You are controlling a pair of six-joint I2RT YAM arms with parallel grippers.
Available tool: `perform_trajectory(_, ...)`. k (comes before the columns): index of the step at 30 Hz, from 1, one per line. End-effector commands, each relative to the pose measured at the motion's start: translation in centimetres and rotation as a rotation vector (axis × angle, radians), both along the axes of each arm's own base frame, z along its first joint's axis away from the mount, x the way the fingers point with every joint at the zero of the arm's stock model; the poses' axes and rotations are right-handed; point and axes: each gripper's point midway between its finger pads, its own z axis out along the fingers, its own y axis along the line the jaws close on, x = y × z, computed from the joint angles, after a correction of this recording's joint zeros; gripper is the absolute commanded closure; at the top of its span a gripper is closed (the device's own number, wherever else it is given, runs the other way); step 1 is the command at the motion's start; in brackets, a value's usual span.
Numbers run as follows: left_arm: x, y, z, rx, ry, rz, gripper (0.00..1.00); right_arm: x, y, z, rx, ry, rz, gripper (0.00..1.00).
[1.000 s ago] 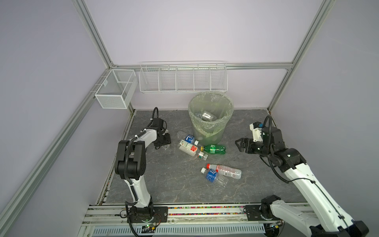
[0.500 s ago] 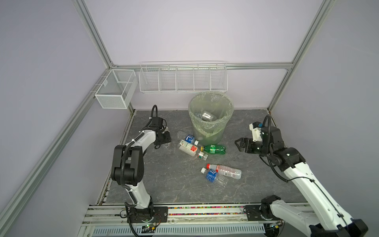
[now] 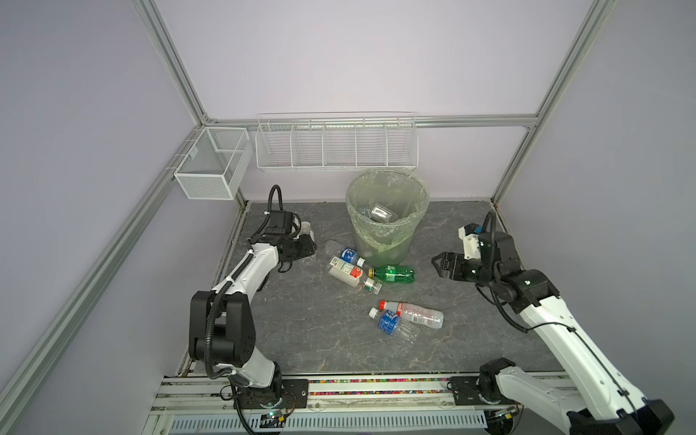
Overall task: Throw the plastic bottles in the bin
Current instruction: Pick up the plastic bottle from the top-left of the table, then throw the plastic bottle into the trash bin.
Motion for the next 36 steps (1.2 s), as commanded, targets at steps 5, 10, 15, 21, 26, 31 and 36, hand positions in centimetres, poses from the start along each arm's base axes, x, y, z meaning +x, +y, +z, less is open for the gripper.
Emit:
perform_trajectory(5,-1.9,-1.2,4.0,-0.082,-0.052,-0.037,0.45,0.5,-0.1,-0.4,0.012,0.027,-0.032,0.12)
perform_trajectory(10,-2.8,-1.4,6.9,-0.105,-0.105,-0.049,0.46,0.6,-0.1,-0.5,0.013,0.034,-0.04,0.12)
perform_trajectory(15,-3.7,-1.5,9.5,-0.114,-0.128,-0.034,0.49,0.7,-0.2,-0.7,0.01,0.037,-0.047,0.12)
perform_trajectory(21,-4.7,-2.6,13.1,-0.143,-0.189,-0.053,0.49,0.7,-0.2,-0.9,0.007,0.041,-0.05,0.12)
perform_trajectory(26,-5.1,-3.5,15.6,-0.189,-0.213,-0.063,0.49,0.8,-0.2,-0.9,0.007,0.043,-0.051,0.12)
perform_trajectory(31,-5.5,-4.8,18.2,-0.239,-0.258,-0.105,0.49,0.8,-0.2,-1.1,0.005,0.049,-0.049,0.12)
perform_trajectory(36,-6.1,-6.0,20.8,-0.29,-0.308,-0.147,0.5,0.8,-0.2,-1.2,0.006,0.05,-0.051,0.12)
